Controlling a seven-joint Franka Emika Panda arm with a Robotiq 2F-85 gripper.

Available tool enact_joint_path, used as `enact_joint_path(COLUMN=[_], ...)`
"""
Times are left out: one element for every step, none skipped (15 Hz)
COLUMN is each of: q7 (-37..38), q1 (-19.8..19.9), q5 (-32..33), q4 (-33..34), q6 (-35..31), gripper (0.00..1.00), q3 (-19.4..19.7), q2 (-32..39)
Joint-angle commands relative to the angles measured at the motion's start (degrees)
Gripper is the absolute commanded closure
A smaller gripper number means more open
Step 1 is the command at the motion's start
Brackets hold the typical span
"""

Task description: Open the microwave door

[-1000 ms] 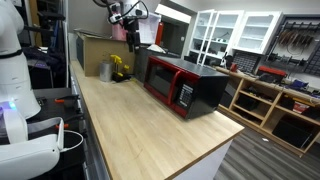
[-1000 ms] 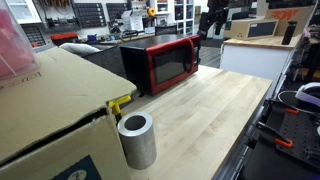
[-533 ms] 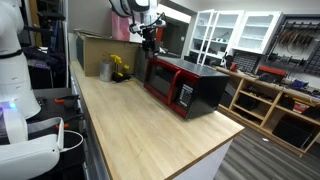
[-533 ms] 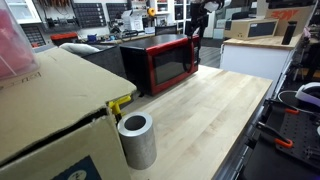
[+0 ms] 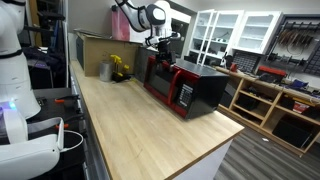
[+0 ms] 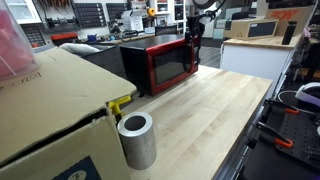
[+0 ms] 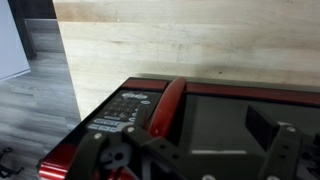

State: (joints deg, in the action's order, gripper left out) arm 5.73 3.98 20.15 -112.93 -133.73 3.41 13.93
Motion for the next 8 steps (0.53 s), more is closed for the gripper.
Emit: enact_joint_path(q7=[-2.3, -2.5, -2.2, -2.1, -1.8, -1.5, -1.3, -1.3], q1=[-0.5, -0.6, -0.8, -0.9, -1.0, -1.1, -1.2, -1.3], q5=[2.3, 3.0, 4.0, 4.6, 4.9, 5.0, 5.1, 4.9], q4=[5.2, 6.0, 6.7, 7.5, 8.5, 9.4, 10.3, 11.0], q6=[1.6, 1.3, 1.1, 1.0, 1.2, 1.1, 1.1, 1.1], gripper=[0.00, 0.00, 0.00, 0.00, 0.00, 0.00, 0.25, 0.26], q3=[2.5, 3.0, 3.5, 3.8, 4.1, 4.2, 4.3, 4.1], q2=[4.2, 5.1, 5.8, 6.6, 7.5, 8.6, 9.4, 10.2])
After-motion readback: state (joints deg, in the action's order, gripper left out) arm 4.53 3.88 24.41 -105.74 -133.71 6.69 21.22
